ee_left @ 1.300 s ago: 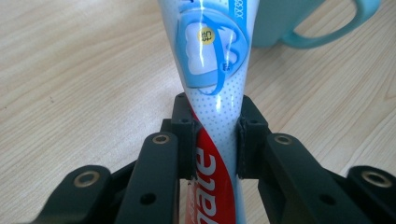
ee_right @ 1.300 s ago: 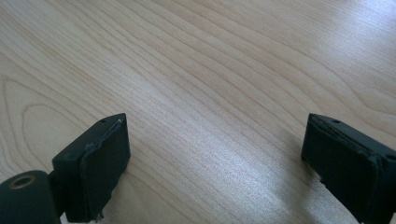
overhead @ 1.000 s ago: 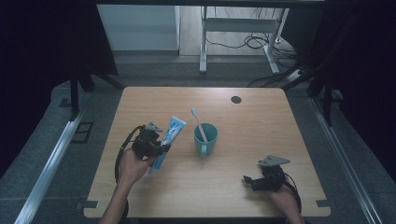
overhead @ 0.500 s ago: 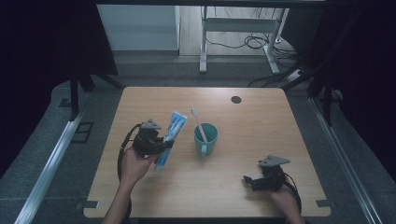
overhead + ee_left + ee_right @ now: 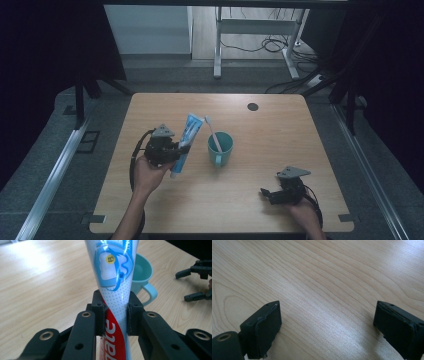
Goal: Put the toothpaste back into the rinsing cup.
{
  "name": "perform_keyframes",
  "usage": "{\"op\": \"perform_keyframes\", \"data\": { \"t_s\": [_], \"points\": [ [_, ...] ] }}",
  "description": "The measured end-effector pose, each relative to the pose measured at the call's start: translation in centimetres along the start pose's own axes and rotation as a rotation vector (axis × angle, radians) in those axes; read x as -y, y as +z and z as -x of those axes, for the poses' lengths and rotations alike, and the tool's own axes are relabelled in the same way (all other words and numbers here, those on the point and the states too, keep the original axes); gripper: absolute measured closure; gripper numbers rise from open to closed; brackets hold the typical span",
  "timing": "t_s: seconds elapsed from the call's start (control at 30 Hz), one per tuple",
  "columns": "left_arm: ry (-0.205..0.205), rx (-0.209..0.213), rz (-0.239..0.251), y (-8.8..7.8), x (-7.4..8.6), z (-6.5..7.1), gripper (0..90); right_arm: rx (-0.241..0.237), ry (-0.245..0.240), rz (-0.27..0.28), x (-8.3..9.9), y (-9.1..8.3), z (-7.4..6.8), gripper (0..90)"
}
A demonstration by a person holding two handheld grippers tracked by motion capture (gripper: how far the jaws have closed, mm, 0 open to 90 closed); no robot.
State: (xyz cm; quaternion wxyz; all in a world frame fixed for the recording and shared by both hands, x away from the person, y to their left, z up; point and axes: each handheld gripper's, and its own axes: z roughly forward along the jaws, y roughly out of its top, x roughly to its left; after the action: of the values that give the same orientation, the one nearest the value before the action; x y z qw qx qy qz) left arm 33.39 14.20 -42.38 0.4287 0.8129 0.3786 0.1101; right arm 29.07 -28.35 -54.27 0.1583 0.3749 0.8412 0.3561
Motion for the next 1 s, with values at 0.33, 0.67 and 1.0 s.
{"op": "perform_keyframes", "data": {
  "t_s": [0.33,0.67,1.0],
  "points": [
    [0.012,0.006,0.051,0.1,-1.1,0.6,73.7,-0.001,-0.001,-0.001,0.0,0.0,0.0,7.5],
    [0.022,0.01,0.095,0.5,-2.4,1.2,73.7,0.0,0.001,0.001,0.0,0.0,0.0,7.5],
    [0.043,0.013,0.118,1.2,-4.1,2.0,73.7,0.0,-0.003,-0.001,0.0,0.0,0.0,7.5]
  ]
}}
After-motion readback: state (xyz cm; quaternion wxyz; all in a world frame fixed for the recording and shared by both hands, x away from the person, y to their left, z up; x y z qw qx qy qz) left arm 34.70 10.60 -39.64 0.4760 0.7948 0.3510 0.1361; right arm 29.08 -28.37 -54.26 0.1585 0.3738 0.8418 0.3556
